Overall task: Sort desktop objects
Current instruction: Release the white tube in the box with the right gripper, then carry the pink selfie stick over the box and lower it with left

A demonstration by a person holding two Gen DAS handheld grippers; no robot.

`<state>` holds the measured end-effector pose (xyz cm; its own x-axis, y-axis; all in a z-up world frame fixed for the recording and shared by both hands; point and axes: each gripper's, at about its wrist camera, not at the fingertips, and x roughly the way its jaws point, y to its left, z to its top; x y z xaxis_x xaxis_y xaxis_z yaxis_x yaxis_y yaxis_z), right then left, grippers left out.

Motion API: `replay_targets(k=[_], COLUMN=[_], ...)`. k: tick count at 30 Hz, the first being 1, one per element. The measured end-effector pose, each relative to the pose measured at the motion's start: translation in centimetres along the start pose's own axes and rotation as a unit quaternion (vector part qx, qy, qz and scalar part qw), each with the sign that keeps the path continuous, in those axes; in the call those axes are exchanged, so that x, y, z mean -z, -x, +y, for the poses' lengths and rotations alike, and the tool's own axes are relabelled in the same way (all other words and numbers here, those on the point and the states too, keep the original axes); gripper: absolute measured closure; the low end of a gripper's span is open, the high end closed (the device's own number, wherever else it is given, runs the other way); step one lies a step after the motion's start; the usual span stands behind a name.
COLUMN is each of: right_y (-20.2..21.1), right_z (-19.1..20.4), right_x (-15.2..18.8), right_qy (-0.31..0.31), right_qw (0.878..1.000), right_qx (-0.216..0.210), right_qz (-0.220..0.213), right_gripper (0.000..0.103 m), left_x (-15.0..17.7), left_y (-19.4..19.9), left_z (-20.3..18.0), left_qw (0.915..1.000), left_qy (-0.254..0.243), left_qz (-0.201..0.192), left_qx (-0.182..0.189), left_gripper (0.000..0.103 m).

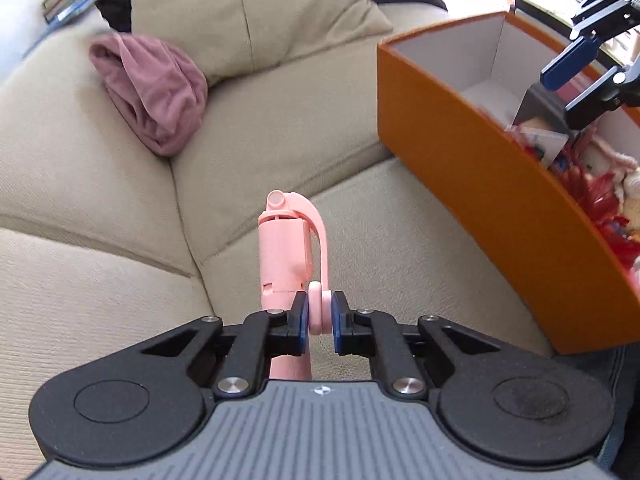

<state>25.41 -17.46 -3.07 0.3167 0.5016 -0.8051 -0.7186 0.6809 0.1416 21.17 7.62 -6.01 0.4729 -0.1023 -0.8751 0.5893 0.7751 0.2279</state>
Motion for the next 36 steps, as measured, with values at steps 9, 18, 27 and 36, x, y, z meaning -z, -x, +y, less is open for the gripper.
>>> replay_targets(k=[9,18,27,36], right_y=[5.4,9.0,9.2,6.5], right_z=[-1.5,-5.3,-8.7,-10.7], right_x=[3.0,7.6,9.7,7.8], right_qy=[-0.042,-0.105,-0.14,-0.134], right_qw=[0.996,0.987,0.981,0.983], right_qx=[0.046,0.08,0.076,0.074], right_qz=[-0.058,-0.093,-0.115,-0.101], right_gripper=[0.062,0.072,0.072,0.078], left_x=[-6.3,-15.2,-18.6,-18.7], left_y=[8.5,7.6,-2.5,-7.8], left_z=[-6.6,-14.3,-18.7,-17.9], left_qw=[0.9865,0.9522,0.9283,0.9161], left_qy=[-0.131,-0.272,-0.364,-0.391], left_qz=[-0.097,-0.138,-0.04,0.007], left_qx=[-0.021,0.017,0.063,0.089], left_gripper=[0.09,0.09,0.089,0.089])
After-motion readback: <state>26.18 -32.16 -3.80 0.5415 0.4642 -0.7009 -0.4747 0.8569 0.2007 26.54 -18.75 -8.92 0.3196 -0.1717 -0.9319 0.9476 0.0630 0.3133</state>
